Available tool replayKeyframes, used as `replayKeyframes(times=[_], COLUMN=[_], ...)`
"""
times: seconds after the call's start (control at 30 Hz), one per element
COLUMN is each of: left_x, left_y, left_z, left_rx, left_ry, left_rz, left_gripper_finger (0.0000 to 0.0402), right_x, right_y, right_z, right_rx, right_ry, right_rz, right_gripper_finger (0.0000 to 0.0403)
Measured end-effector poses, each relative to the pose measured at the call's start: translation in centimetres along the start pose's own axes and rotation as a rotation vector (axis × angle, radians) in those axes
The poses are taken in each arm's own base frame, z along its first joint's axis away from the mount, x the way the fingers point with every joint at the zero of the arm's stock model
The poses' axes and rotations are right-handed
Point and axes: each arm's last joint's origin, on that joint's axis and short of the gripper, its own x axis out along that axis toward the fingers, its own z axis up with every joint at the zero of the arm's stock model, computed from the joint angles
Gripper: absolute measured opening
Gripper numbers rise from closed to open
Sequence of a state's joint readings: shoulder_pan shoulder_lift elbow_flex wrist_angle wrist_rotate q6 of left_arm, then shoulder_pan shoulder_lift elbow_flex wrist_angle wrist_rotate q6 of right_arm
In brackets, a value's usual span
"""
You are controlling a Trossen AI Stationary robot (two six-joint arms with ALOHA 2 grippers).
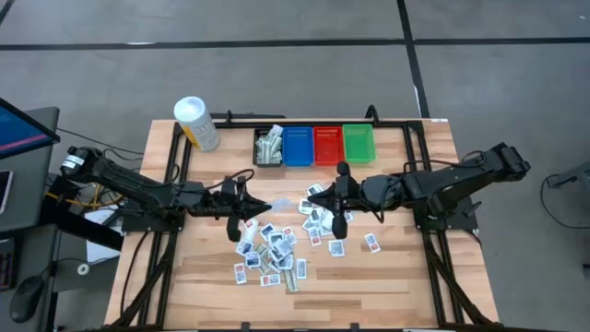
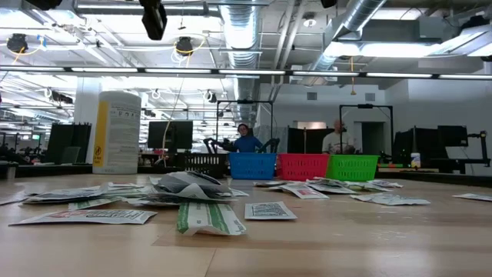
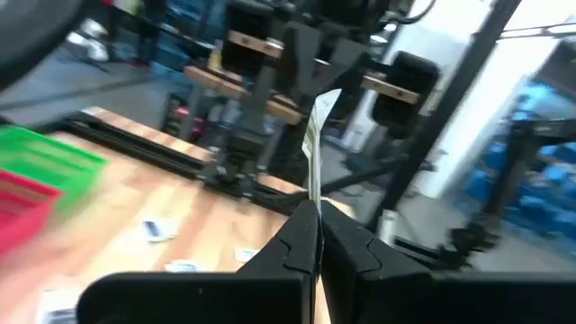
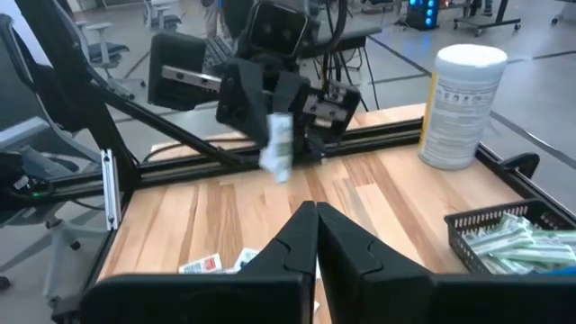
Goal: Pick & Place First Aid Supplies
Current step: Put the green bandage pack in the black bin
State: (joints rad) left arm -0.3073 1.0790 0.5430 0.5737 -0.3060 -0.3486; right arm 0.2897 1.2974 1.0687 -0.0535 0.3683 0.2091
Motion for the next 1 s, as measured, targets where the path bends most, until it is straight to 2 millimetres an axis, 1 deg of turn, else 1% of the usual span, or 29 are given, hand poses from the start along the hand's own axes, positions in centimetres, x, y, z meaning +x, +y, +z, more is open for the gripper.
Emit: replayKeyframes(times=[0.1,0.2,0.27,0.37,0.43,0.5,0.57,0.67,0.8,0.87,0.93,1.0], left_x=[0.0,-0.1,-0.2,-0.4,-0.5,-0.4,-0.3,-0.1,0.1,0.2,0.3,0.4], left_y=[0.4,0.9,1.2,2.1,2.9,3.9,5.1,7.2,10.9,12.9,14.7,16.2], left_z=[-0.1,-0.1,0.1,0.4,0.7,0.9,1.1,1.3,1.2,0.8,0.4,-0.1], left_rx=[0.052,0.15,0.259,0.415,0.506,0.605,0.669,0.686,0.635,0.597,0.554,0.512], left_ry=[-0.013,-0.045,-0.054,-0.057,-0.04,0.008,0.054,0.102,0.172,0.233,0.288,0.332], left_rz=[0.123,0.275,0.381,0.602,0.754,0.838,0.882,0.912,0.968,0.946,0.883,0.845], left_gripper_finger=[0.0005,0.0005,0.0005,0.0005,0.0005,0.0005,0.0006,0.0006,0.0006,0.0006,0.0006,0.0006], right_x=[-0.1,0.0,0.7,1.7,2.6,3.6,4.7,6.2,7.9,8.6,9.0,9.5], right_y=[-0.1,-0.1,-0.2,-0.6,-1.0,-1.4,-1.9,-2.7,-4.4,-5.4,-6.6,-7.8], right_z=[-0.2,-0.7,-1.5,-3.2,-4.2,-5.5,-6.5,-7.8,-8.9,-9.2,-9.3,-9.1], right_rx=[-0.008,0.019,0.031,0.04,0.059,0.064,0.061,0.043,-0.005,-0.028,-0.046,-0.045], right_ry=[0.028,0.067,0.119,0.232,0.298,0.369,0.408,0.455,0.496,0.504,0.515,0.49], right_rz=[-0.006,-0.016,-0.034,-0.082,-0.122,-0.163,-0.193,-0.23,-0.269,-0.29,-0.313,-0.332], right_gripper_finger=[0.0001,0.0002,0.0003,0.0001,0.0001,0.0002,0.0001,0.0001,0.0001,0.0001,0.0001,0.0001])
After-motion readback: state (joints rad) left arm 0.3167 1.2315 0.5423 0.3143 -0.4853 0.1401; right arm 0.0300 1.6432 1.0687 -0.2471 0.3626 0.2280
